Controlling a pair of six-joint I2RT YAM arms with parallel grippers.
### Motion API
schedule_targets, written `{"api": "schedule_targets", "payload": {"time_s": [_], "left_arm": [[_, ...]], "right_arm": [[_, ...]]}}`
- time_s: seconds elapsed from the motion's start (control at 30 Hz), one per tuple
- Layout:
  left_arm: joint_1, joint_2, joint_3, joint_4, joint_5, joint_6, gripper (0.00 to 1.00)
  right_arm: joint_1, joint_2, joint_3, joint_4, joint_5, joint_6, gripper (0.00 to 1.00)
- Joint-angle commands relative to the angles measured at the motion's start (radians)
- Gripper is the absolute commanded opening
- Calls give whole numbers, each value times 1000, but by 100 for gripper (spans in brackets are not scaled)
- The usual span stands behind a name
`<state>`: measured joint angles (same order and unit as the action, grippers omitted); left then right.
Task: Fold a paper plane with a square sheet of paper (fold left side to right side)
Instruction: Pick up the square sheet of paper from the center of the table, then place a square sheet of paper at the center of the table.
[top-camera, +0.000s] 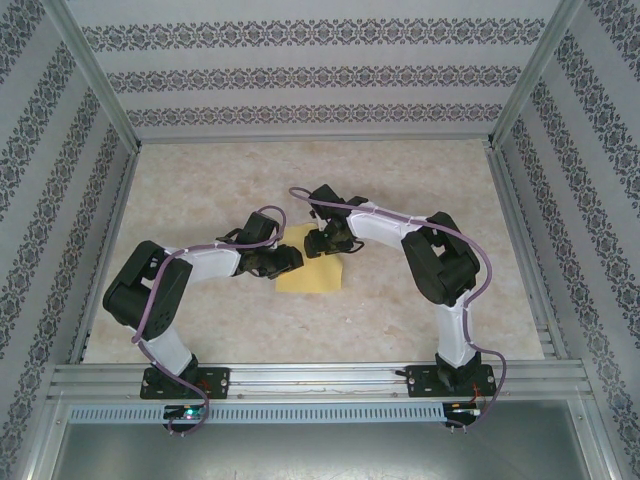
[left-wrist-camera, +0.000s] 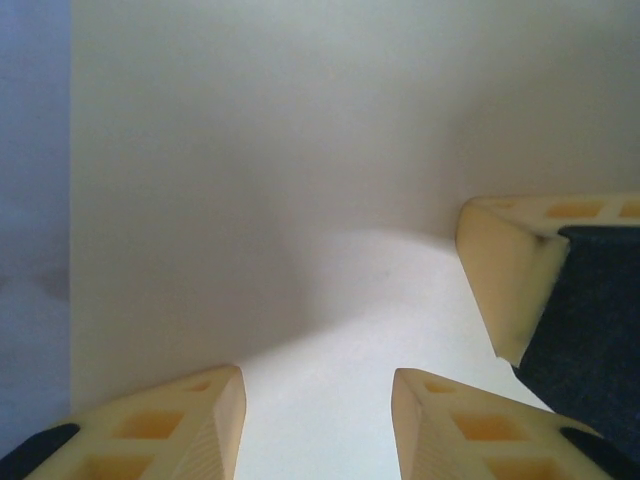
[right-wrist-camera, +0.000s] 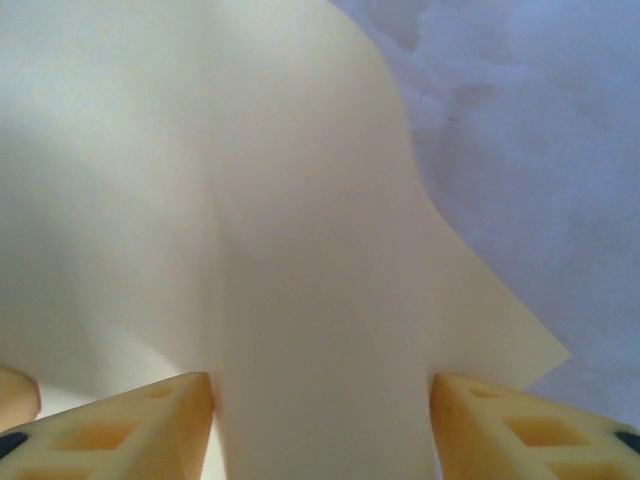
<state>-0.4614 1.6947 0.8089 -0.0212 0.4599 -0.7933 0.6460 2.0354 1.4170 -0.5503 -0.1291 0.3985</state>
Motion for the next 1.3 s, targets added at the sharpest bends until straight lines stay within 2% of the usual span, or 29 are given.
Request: {"api": "schedule_targets", "payload": {"time_s": [0.0,0.23,0.47,0.67,0.87,1.03,1.27], "left_arm": [[6,15,-17,1,-5,-4,46],[27,-78,-21,-14,-15,19,55],[134,-188,-66,-15,21,60,60],[261,-275,-125,61,125,131,62],[360,-358,-205,248,291,120,64],[369,-410,-207,323,435,147,68],[369,-470,-203,482,614,84,74]], "right_arm": [[10,-29,14,-15,-36,9,55],[-3,-66,-32,52,-115,21,43],[-42,-131,-104,148,-248,15,39],[-110,-232,-197,259,-404,16,35],[-211,-352,-322,447,-616,99,33],[-306,-452,-428,632,-776,225,31],[-393,-592,-501,735,-912,321,30]]}}
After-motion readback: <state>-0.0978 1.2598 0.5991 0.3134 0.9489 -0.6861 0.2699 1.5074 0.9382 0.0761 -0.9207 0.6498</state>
